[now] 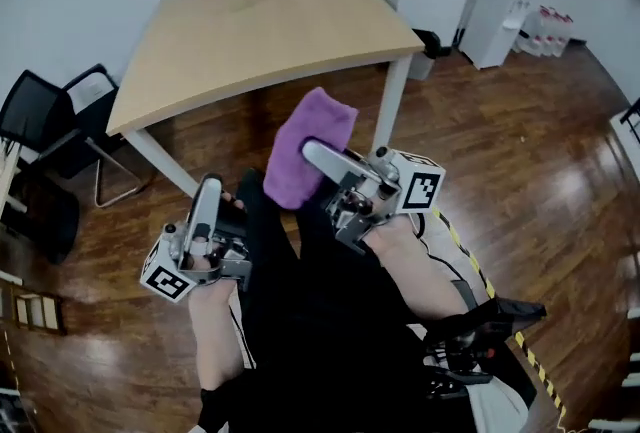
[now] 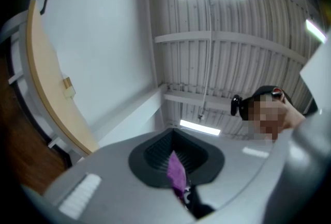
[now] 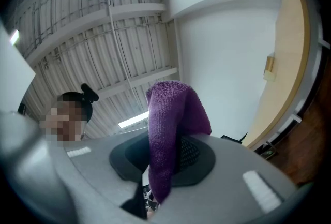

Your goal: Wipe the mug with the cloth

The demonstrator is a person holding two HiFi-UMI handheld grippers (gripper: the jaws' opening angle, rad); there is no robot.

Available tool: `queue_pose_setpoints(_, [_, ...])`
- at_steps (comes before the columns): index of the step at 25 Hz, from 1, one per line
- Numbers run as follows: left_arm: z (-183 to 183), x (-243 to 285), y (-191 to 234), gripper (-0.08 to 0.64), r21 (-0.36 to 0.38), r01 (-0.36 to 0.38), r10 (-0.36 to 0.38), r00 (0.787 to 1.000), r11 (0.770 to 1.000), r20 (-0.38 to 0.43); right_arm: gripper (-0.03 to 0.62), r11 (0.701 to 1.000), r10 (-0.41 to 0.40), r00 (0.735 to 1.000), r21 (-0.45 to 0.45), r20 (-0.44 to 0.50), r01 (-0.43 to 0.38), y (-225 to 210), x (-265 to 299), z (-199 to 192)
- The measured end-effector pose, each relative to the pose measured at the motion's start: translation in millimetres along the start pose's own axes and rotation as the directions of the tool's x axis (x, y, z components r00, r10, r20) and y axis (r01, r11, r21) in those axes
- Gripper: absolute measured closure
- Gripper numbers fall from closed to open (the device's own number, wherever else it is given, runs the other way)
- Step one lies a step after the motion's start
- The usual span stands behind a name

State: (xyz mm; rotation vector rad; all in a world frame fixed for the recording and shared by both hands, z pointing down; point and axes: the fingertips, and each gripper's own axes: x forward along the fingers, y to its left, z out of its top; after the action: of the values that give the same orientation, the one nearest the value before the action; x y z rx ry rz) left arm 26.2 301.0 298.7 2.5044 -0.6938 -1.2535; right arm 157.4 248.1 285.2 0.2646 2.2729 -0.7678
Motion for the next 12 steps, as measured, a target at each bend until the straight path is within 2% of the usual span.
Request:
queue_pose_setpoints(2, [-9.1, 8.6, 0.0, 0.549, -0.036, 0.006, -0.007, 1.000, 0.999, -0.027, 0.535, 0.998, -0.054, 0.999, -0.034, -0.002, 0.053, 0.5, -7.5, 3.7])
queue_pose_setpoints(4, [-13.4, 12.7, -2.0, 0.549, -0.053, 0.007, -0.009, 0.999, 0.999, -0.037, 0.535, 0.997, -0.075, 0.997, -0.037, 0.006, 0.075, 4.4, -11.9, 5.8])
queue_pose_setpoints(7, [-9.2, 14.1, -2.9, 0.549, -0.056, 0.020, -0.021, 0.999, 0.998, -0.031, 0.535, 0.997, -0.078, 0.997, -0.028, 0.007, 0.078, 1.1, -9.3, 4.5])
queue_pose_setpoints(10, [-10.4, 18.8, -1.2, 0.549, -0.091, 0.043, -0.047, 0.998, 0.995, -0.033, 0.535, 0.996, -0.079, 0.997, -0.033, 0.021, 0.080, 5.9, -9.9, 5.6])
queue_pose_setpoints(12, [-11.9, 21.1, -0.7, 0.549, -0.105, 0.052, -0.056, 0.998, 0.993, -0.031, 0.535, 0.997, -0.072, 0.997, -0.004, 0.041, 0.072, 10.7, -10.3, 7.6])
